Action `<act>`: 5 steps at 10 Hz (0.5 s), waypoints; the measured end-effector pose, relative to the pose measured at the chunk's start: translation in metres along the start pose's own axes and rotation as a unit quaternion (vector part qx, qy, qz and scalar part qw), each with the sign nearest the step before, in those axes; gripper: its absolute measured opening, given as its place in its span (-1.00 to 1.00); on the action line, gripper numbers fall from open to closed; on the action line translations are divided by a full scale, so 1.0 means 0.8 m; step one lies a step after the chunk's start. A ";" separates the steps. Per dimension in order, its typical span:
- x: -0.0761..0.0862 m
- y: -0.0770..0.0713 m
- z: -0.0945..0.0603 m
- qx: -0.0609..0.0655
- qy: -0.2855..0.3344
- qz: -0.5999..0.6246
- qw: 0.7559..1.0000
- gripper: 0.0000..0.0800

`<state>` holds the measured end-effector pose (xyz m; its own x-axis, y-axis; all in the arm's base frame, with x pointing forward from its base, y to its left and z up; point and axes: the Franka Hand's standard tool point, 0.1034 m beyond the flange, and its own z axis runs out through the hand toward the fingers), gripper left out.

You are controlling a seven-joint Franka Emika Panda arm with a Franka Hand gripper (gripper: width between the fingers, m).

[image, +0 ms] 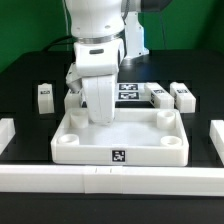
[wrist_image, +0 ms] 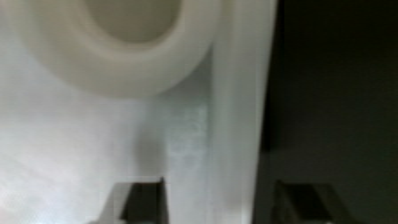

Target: Assemble desk

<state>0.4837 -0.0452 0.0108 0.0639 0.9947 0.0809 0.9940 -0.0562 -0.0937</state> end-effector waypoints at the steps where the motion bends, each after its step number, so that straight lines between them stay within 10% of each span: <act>1: 0.000 0.000 0.000 0.000 0.000 0.000 1.000 -0.61; 5: -0.001 0.002 -0.001 -0.003 0.000 0.000 1.000 -0.84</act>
Offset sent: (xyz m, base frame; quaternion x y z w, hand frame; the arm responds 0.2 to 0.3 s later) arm 0.0000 0.0000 0.0000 0.0000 0.0000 0.0000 1.0000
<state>0.4851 -0.0459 0.0114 0.0646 0.9947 0.0800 0.9945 -0.0575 -0.0878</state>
